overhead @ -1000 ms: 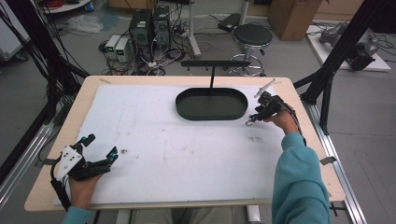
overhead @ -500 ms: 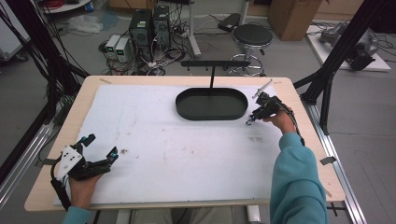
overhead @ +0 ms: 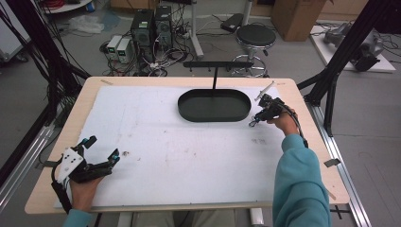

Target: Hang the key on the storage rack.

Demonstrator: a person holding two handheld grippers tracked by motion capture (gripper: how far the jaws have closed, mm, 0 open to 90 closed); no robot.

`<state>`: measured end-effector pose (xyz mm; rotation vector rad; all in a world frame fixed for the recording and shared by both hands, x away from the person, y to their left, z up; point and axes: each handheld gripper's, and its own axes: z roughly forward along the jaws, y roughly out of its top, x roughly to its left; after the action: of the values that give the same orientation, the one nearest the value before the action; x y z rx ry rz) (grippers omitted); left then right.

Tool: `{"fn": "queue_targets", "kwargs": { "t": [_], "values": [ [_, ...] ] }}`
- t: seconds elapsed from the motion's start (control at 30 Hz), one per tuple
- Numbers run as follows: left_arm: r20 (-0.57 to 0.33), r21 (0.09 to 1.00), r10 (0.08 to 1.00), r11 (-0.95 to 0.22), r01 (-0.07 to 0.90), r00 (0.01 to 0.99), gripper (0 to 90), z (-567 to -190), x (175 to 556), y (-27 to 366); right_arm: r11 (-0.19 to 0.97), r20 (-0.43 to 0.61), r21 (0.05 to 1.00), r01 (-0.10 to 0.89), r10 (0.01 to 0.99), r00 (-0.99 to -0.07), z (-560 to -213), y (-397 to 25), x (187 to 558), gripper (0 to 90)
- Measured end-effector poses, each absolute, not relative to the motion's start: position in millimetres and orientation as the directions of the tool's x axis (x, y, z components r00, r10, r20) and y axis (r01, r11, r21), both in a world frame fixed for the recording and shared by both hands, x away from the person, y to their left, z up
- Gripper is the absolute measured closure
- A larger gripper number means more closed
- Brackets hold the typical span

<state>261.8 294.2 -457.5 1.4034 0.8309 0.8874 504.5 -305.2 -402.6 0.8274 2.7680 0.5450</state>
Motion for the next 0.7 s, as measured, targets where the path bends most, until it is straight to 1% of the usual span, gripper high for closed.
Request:
{"fn": "queue_targets", "kwargs": {
  "t": [0.2,0.3,0.33,0.43,0.5,0.53,0.7],
  "values": [
    [0.034,0.999,0.893,-0.024,-0.027,0.450,5.4,-457.5,261.7,294.0,0.784,-0.089,0.391,0.483,0.554,-0.828,-404.0,-304.0,505.1,80.4],
    [0.033,0.999,0.893,-0.024,-0.027,0.449,5.4,-457.6,261.7,294.0,0.790,-0.091,0.383,0.480,0.549,-0.831,-404.7,-303.4,505.4,83.3],
    [0.034,0.999,0.892,-0.024,-0.027,0.450,5.4,-457.5,261.7,294.0,0.784,-0.093,0.391,0.483,0.556,-0.826,-404.4,-302.7,505.2,84.5],
    [0.034,0.999,0.892,-0.025,-0.026,0.451,5.5,-457.5,261.7,294.1,0.783,-0.097,0.398,0.478,0.554,-0.827,-403.7,-303.0,505.9,84.5],
    [0.033,0.999,0.892,-0.024,-0.026,0.450,5.4,-457.5,261.7,294.1,0.781,-0.093,0.398,0.480,0.556,-0.826,-403.9,-303.2,505.9,84.8],
    [0.033,0.999,0.892,-0.024,-0.026,0.451,5.4,-457.5,261.7,294.1,0.780,-0.088,0.392,0.487,0.559,-0.825,-404.2,-303.1,505.5,87.0],
    [0.033,0.999,0.892,-0.024,-0.027,0.450,5.4,-457.5,261.6,294.0,0.784,-0.090,0.394,0.480,0.553,-0.828,-403.7,-301.8,505.1,87.7]
  ]
}}
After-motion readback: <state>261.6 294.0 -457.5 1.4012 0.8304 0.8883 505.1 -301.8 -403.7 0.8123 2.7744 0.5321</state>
